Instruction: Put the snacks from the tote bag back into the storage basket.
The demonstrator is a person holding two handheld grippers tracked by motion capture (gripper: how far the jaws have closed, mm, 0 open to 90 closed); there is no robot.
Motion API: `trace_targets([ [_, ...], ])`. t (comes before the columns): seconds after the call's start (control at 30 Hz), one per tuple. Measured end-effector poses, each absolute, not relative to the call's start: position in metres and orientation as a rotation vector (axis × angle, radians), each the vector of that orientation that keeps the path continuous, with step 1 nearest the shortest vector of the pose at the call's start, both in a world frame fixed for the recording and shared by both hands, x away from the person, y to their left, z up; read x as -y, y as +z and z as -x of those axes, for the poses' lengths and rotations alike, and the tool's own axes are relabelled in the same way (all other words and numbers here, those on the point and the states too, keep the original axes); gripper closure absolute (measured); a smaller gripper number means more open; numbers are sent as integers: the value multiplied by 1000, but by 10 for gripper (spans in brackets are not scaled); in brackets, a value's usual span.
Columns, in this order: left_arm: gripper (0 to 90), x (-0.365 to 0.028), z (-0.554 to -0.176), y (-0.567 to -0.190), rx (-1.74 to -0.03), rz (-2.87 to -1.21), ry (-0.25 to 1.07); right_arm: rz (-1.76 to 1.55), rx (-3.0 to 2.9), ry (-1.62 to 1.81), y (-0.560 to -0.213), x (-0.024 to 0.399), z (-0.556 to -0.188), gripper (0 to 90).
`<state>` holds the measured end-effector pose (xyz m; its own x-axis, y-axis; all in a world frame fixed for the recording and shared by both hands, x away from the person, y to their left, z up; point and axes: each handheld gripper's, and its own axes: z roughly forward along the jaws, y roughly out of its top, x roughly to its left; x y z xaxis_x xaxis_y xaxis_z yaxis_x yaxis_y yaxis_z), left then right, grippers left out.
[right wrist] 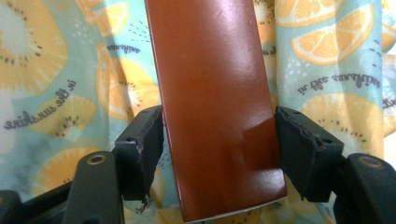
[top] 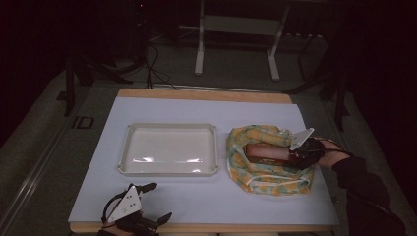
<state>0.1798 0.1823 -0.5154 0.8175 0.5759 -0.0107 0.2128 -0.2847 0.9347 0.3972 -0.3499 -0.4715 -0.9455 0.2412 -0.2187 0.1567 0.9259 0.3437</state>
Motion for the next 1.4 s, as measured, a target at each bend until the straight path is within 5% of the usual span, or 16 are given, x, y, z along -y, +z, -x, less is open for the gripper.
trace_targets([
  [0.4,12,-182,-180,-516,-592,-1869,398,-248,-2890,401,-467,345,-401,420],
  [1.4,13,-182,-178,-514,-577,-1864,410,-305,-2872,432,-435,352,-392,428],
])
